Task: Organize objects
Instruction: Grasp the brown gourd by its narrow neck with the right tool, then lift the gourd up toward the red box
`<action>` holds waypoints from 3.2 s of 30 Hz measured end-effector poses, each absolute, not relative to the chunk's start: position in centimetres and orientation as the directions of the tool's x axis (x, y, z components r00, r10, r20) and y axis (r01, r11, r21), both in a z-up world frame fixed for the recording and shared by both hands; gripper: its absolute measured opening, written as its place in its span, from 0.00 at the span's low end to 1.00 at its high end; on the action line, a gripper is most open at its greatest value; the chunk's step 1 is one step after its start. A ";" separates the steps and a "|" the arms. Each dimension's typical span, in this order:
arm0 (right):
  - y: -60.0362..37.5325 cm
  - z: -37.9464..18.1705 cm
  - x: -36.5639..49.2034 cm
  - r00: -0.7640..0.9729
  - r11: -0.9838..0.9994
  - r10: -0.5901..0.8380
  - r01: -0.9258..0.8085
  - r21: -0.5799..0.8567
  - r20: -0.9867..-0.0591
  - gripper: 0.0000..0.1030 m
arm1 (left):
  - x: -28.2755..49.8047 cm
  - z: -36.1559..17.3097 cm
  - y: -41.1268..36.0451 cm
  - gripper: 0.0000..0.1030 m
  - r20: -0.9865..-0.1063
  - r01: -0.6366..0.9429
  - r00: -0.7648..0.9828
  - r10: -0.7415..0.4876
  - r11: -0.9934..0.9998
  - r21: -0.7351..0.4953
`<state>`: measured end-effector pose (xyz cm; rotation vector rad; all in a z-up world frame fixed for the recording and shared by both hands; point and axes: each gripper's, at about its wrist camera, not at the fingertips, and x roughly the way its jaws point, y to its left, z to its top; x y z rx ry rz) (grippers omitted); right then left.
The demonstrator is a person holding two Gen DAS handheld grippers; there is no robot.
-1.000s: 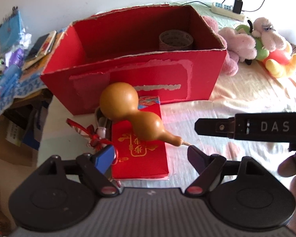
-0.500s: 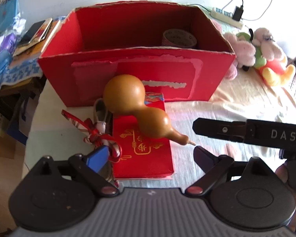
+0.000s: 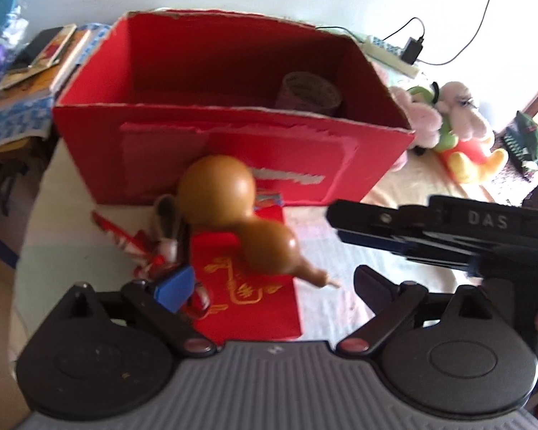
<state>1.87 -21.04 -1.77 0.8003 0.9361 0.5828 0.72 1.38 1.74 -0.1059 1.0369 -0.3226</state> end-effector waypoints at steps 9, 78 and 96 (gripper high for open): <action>-19.8 -3.4 4.5 0.418 0.519 0.788 -0.055 0.853 -0.452 0.36 | 3.0 0.5 1.6 0.93 -0.827 0.234 0.421 -0.373 0.926 -0.298; -24.7 1.1 1.5 0.391 0.483 0.828 -0.134 0.865 -0.402 0.30 | 1.5 5.3 -4.4 0.64 -0.725 0.521 0.393 -0.566 0.787 -0.332; -29.6 5.7 1.8 0.480 0.466 0.818 -0.231 0.854 -0.316 0.30 | -0.3 11.3 -8.6 0.51 -0.613 0.640 0.508 -0.605 0.742 -0.201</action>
